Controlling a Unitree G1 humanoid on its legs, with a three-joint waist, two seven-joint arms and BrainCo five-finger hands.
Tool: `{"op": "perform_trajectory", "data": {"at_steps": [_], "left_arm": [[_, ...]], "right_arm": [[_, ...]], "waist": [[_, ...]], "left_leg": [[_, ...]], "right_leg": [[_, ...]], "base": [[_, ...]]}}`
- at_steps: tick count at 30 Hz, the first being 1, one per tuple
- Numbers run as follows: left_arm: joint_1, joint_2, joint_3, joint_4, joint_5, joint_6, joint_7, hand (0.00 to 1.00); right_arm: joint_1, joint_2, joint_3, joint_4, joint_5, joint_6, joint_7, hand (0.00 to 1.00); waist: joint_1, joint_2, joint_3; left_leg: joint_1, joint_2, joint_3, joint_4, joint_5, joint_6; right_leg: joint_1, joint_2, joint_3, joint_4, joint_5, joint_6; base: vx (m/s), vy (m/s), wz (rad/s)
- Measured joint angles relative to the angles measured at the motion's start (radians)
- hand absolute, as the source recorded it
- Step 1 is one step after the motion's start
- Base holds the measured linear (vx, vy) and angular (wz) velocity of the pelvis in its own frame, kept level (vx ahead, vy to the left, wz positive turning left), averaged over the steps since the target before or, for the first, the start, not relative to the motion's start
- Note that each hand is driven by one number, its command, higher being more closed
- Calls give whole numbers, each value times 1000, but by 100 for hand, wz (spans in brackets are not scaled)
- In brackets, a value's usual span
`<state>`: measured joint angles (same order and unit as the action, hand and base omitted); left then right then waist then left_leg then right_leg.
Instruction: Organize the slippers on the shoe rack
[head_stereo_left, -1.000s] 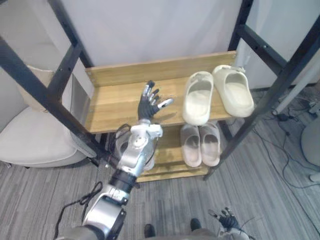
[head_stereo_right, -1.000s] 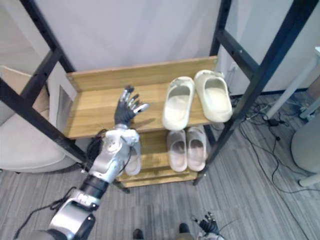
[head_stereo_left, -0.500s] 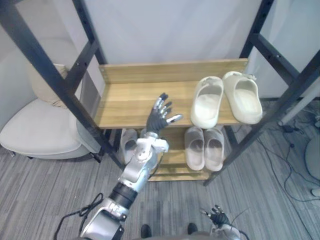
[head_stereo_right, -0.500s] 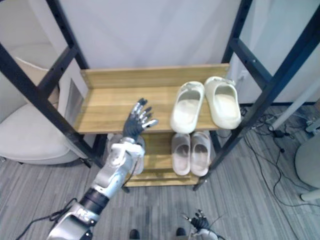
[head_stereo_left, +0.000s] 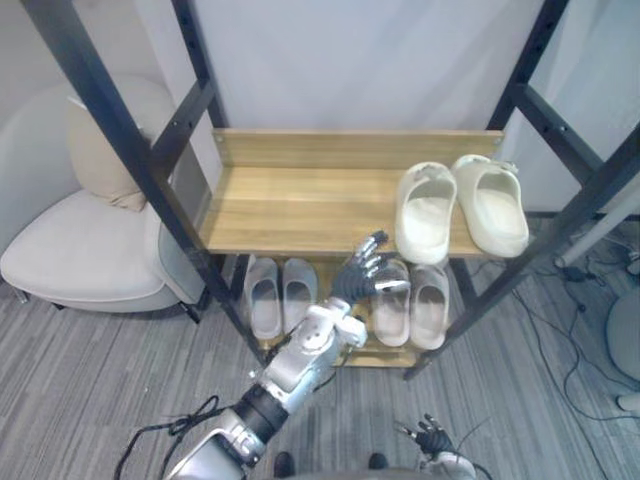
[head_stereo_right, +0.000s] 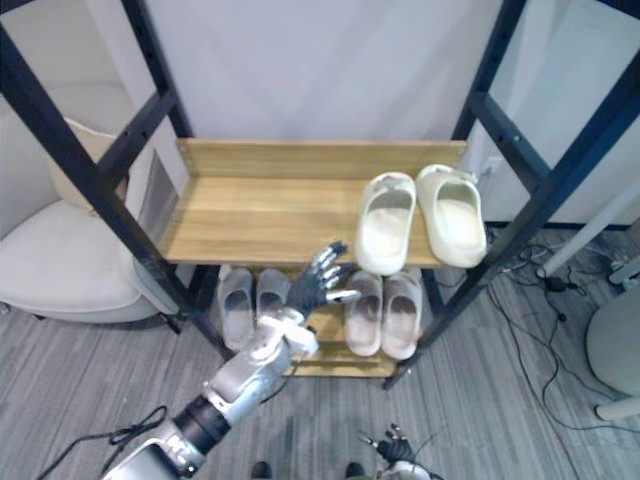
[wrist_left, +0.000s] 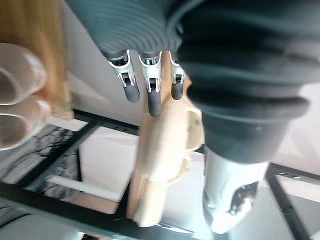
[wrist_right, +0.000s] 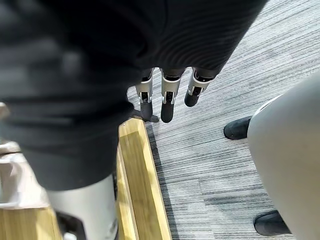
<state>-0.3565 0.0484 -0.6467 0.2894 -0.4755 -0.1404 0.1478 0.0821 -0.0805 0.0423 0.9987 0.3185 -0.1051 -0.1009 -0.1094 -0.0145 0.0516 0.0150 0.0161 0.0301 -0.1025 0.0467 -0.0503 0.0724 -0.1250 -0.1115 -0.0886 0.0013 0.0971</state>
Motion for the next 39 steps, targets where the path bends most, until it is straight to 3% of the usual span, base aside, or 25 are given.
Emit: {"op": "perform_trajectory", "data": {"at_steps": [11,39], "left_arm": [[-93,-35,-20,159,2,2,24,0],[-149,-46,-19,195,23,16,22,0]], "right_arm": [[-3,3,-3,0,7,0,-9,0],[-4,31,-53,0,3,0,-11,0]], "waist": [[-16,-8,-1],[-29,-17,5]], "left_leg": [[-7,-1,-7,0,6,0],[-13,2,14,0,4,-2]], "right_leg": [[-3,-1,-9,-3,0,0],[-16,0,8,0,1,-1]], "base": [[-34,-15,2],[-1,-1,-1]]}}
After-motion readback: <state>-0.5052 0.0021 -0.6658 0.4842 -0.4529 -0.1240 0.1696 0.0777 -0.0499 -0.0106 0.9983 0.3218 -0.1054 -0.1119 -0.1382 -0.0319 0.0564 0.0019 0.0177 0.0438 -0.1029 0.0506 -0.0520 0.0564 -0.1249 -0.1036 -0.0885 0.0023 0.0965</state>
